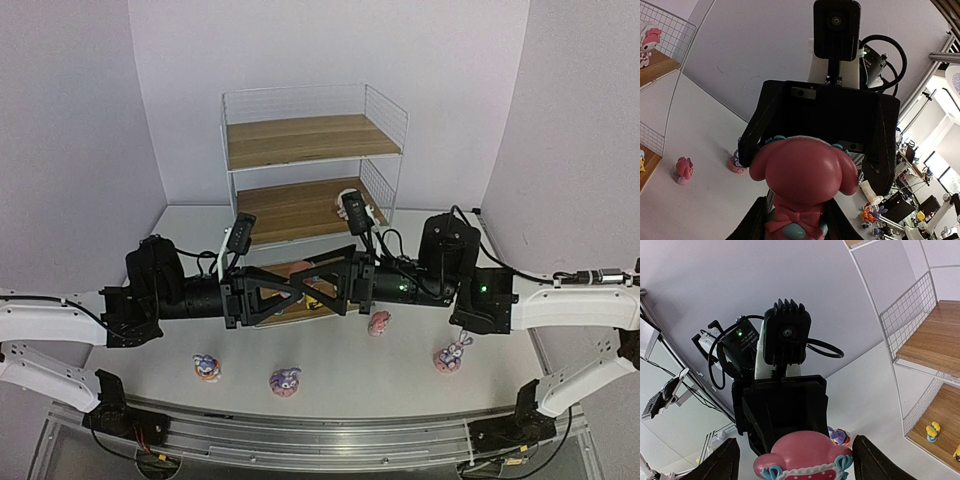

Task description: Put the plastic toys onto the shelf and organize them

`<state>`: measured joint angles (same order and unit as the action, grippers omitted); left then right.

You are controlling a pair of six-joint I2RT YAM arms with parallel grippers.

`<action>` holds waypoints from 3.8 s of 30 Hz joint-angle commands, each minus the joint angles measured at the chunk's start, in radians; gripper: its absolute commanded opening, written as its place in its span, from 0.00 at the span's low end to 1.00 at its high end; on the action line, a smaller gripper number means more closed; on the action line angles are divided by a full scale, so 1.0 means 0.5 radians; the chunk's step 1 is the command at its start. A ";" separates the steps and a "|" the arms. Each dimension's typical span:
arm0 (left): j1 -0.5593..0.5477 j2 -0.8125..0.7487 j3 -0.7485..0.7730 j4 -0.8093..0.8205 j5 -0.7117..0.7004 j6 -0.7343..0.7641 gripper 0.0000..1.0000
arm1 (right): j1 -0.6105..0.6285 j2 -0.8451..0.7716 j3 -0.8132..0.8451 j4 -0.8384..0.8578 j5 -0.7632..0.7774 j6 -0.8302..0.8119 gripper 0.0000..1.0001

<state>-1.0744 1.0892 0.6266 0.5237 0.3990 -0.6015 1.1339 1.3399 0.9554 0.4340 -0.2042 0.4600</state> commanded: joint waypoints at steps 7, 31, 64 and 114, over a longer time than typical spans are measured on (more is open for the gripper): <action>-0.008 0.029 0.082 0.129 -0.099 0.010 0.00 | 0.015 0.037 0.067 0.102 0.024 0.112 0.74; -0.007 0.056 0.054 0.199 -0.149 -0.042 0.00 | 0.015 -0.021 0.004 0.123 0.103 0.129 0.24; -0.006 -0.632 0.034 -1.224 -1.129 -0.296 1.00 | 0.014 0.275 0.608 -0.696 1.414 -0.490 0.07; -0.005 -0.835 -0.001 -1.527 -1.341 -0.420 1.00 | -0.098 0.940 1.146 -0.571 2.021 -0.565 0.16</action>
<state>-1.0790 0.6830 0.6327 -0.2638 -0.2645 -0.8120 1.1000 1.8068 1.5028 0.0577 0.7646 0.1519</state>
